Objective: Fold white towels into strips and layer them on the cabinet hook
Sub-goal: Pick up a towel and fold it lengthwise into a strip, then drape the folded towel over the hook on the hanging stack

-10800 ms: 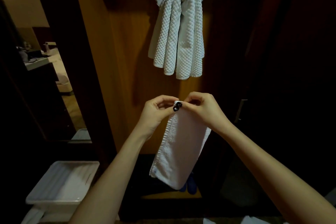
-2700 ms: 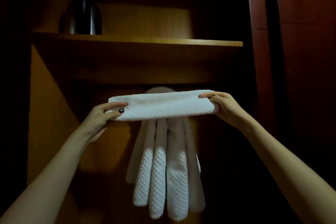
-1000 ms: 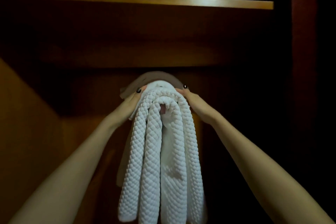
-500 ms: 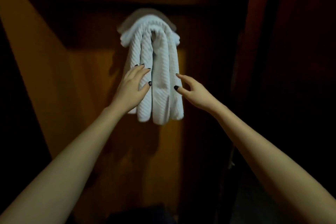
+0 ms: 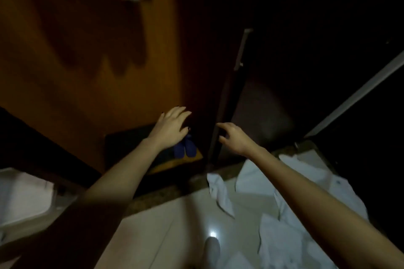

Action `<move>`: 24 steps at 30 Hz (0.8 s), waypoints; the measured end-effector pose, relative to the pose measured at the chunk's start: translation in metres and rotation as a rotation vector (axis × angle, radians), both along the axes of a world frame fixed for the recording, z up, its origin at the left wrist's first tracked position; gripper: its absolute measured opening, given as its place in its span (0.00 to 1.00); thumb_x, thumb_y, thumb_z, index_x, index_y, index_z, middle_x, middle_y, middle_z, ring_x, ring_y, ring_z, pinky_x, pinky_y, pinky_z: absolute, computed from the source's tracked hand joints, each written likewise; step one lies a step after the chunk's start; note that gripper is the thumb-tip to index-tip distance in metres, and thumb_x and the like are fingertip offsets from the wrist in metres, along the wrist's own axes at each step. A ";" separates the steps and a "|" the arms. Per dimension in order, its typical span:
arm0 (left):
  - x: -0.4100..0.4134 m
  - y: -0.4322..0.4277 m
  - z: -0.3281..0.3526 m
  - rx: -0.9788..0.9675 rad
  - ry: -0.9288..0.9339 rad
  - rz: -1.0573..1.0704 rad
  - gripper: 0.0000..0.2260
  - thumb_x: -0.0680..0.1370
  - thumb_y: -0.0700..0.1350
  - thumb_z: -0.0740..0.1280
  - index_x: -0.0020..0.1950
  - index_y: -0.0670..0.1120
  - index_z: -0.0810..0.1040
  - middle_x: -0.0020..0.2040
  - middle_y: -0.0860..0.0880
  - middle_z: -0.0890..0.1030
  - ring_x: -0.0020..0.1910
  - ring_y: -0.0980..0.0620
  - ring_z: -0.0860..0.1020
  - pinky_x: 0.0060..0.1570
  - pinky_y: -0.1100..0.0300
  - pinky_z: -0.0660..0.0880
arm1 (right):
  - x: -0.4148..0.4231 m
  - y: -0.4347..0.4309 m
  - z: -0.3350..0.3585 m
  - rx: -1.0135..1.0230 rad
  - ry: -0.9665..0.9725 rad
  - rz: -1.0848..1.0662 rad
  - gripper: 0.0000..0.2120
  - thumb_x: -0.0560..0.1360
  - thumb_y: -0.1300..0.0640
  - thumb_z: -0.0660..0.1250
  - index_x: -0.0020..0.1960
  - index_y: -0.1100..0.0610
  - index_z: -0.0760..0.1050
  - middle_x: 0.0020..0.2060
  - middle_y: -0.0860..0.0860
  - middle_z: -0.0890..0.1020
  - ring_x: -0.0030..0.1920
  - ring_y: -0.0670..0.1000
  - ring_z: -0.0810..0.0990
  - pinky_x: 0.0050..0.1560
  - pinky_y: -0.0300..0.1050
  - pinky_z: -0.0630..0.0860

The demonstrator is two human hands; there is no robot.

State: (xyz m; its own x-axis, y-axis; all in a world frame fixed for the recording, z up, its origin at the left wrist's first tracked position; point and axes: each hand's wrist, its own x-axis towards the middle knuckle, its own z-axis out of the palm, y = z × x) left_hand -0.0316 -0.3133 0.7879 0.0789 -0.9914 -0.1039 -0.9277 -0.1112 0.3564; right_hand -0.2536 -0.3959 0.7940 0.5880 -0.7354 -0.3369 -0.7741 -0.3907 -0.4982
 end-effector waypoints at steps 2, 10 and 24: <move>-0.020 -0.009 -0.051 0.107 0.001 -0.063 0.25 0.82 0.49 0.60 0.78 0.49 0.58 0.79 0.48 0.56 0.78 0.48 0.51 0.75 0.42 0.52 | -0.031 0.004 -0.054 0.079 0.053 -0.075 0.26 0.80 0.58 0.63 0.76 0.56 0.62 0.73 0.58 0.67 0.71 0.59 0.67 0.70 0.54 0.66; -0.102 -0.029 -0.271 0.111 0.034 -0.285 0.18 0.78 0.43 0.65 0.65 0.36 0.76 0.63 0.37 0.77 0.62 0.40 0.77 0.60 0.50 0.74 | -0.133 0.020 -0.273 0.301 0.252 -0.318 0.27 0.80 0.55 0.64 0.76 0.60 0.62 0.72 0.61 0.68 0.70 0.61 0.68 0.69 0.53 0.67; -0.186 -0.063 -0.700 0.472 0.045 -0.625 0.30 0.80 0.53 0.65 0.78 0.50 0.58 0.79 0.49 0.57 0.77 0.49 0.56 0.72 0.48 0.58 | -0.185 0.031 -0.685 0.440 0.296 -0.454 0.29 0.79 0.49 0.65 0.76 0.57 0.62 0.69 0.60 0.72 0.68 0.61 0.70 0.67 0.57 0.69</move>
